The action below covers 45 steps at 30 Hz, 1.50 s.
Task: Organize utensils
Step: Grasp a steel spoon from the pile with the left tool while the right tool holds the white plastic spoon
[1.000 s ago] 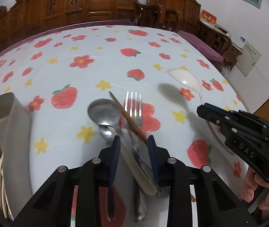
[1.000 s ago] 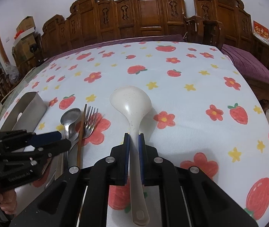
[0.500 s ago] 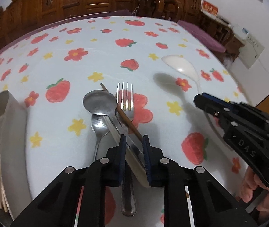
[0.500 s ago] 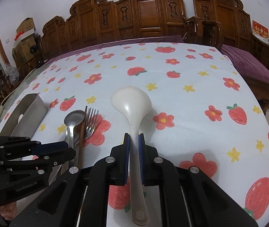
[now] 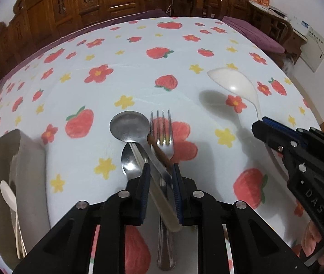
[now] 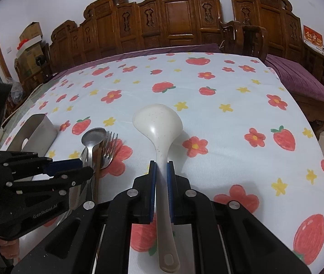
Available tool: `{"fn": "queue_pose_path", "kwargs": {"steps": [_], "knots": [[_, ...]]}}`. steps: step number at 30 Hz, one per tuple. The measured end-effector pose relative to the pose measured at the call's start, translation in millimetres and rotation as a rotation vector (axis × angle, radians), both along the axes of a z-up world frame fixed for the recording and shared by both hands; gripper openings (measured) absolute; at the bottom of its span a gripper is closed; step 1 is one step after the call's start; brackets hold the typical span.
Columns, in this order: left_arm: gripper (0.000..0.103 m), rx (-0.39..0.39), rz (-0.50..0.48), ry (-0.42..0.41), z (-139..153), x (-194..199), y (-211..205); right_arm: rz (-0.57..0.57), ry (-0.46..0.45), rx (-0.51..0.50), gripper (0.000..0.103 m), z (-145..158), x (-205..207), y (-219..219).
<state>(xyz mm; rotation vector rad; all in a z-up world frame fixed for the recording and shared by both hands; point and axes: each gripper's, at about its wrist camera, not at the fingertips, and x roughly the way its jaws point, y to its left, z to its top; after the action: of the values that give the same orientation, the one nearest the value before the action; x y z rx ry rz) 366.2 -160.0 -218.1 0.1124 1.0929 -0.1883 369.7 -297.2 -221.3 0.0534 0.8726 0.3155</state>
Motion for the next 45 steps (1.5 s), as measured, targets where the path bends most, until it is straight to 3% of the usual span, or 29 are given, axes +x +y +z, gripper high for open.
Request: {"fn": "queue_pose_path", "kwargs": {"steps": [8, 11, 16, 24, 27, 45], "knots": [[0.017, -0.007, 0.002, 0.014, -2, 4, -3, -0.019, -0.003, 0.02, 0.011, 2, 1, -8], [0.021, 0.023, 0.024, 0.044, -6, 7, -1, -0.019, -0.005, 0.019, 0.011, 3, 1, -8], [0.025, 0.004, 0.023, 0.057, -9, 9, 3, -0.028, -0.005, 0.026, 0.011, 4, 0, -10], [0.004, -0.004, 0.025, 0.01, -4, 3, 4, -0.029, -0.004, 0.022, 0.011, 4, 0, -11], [0.001, -0.016, 0.014, 0.01, -1, 0, 9, -0.025, 0.001, 0.016, 0.011, 4, 0, -10], [0.001, -0.041, -0.044, -0.068, 35, -33, 24, 0.028, 0.01, 0.016, 0.011, 2, -16, 11]]}}
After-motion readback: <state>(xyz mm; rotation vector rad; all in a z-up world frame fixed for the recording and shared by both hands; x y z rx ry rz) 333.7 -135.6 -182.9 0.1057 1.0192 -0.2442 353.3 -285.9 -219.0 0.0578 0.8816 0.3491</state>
